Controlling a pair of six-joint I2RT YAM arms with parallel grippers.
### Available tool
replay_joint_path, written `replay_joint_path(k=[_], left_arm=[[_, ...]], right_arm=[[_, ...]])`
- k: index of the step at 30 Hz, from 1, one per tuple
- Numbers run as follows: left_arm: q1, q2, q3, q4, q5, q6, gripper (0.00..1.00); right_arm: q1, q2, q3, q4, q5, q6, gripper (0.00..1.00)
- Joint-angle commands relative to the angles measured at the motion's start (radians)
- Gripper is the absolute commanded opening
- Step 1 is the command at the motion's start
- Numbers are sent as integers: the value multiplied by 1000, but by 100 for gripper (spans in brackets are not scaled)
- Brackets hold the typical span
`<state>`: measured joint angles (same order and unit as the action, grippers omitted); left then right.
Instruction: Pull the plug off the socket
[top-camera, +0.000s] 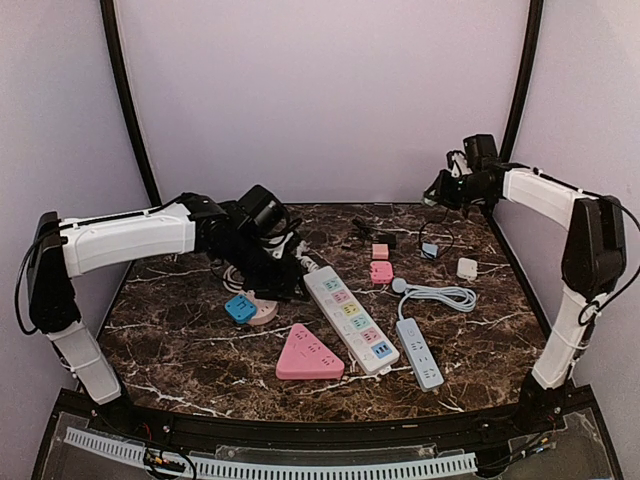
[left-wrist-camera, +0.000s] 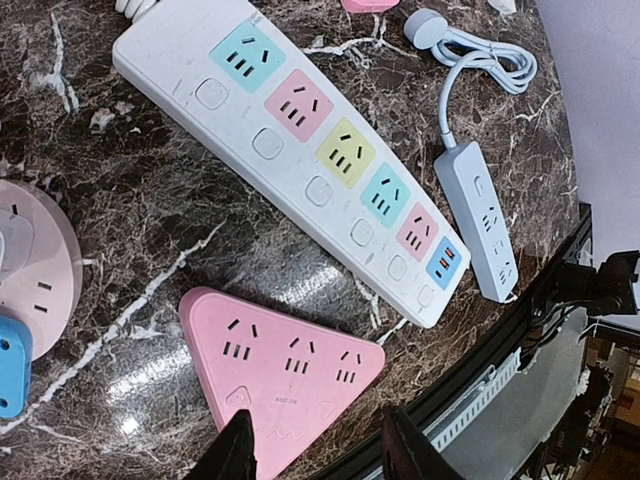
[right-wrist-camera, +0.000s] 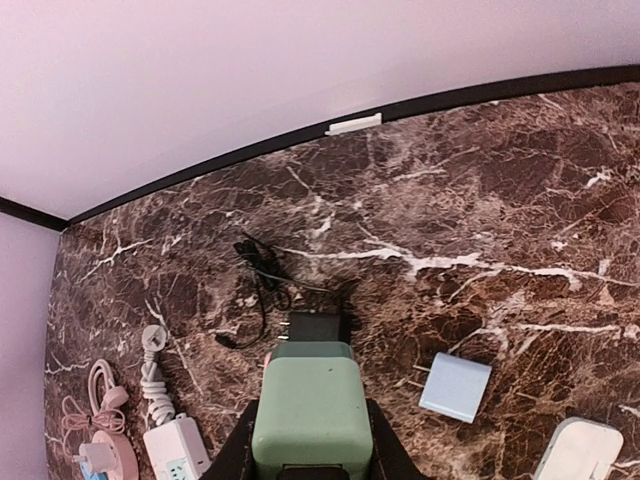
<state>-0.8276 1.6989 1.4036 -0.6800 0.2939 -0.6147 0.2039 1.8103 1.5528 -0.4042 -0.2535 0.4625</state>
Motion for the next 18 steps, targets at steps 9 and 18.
replay_joint_path(k=[9, 18], left_arm=[[4, -85, -31, 28, -13, -27, 42], [4, -89, -37, 51, -8, -41, 42]], right_arm=[[-166, 205, 72, 49, -113, 12, 2], [-285, 348, 138, 59, -224, 28, 3]])
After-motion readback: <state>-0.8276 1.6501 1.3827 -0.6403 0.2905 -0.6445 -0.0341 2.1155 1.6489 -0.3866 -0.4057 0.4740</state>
